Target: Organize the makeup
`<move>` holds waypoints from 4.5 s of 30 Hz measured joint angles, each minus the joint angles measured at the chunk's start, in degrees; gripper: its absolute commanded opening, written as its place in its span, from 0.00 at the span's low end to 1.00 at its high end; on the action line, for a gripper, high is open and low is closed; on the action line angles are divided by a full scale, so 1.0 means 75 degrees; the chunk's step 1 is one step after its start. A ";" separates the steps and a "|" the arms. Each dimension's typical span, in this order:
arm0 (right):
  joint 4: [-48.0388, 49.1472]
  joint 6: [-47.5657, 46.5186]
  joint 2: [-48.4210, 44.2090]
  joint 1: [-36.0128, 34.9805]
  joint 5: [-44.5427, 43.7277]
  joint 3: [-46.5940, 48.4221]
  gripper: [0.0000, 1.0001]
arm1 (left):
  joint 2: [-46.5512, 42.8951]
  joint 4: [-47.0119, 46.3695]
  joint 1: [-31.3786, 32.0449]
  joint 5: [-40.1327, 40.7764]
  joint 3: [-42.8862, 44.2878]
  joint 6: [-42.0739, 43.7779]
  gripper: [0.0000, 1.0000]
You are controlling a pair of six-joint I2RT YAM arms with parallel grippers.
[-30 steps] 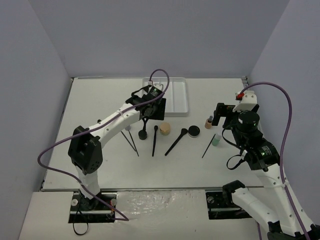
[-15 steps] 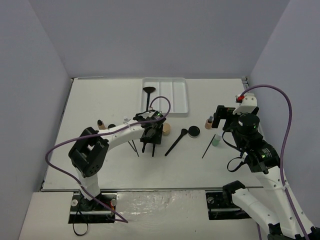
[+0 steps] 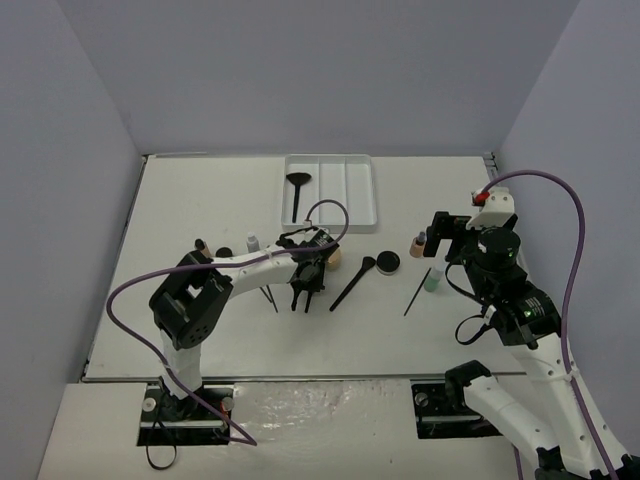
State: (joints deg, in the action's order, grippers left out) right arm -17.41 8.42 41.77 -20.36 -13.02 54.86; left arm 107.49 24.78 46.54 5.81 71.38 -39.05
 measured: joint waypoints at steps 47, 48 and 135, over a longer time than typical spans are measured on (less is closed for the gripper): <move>-0.0067 0.0048 0.0134 0.0000 -0.0153 -0.0133 1.00 | 0.4482 0.1248 -0.2781 -0.0580 0.7965 0.2271 0.53; -0.0063 0.0048 0.0137 0.0000 -0.0154 -0.0133 1.00 | 0.4476 0.1215 -0.2807 -0.0585 0.7967 0.2280 0.54; -0.0236 -0.0099 -0.0085 0.0000 -0.0476 -0.0264 1.00 | 0.4471 0.1685 -0.2757 -0.0466 0.7916 0.1667 0.39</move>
State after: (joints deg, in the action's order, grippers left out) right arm -19.18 7.68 41.13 -20.36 -16.59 52.88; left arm 141.02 37.42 25.86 2.32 130.75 -26.55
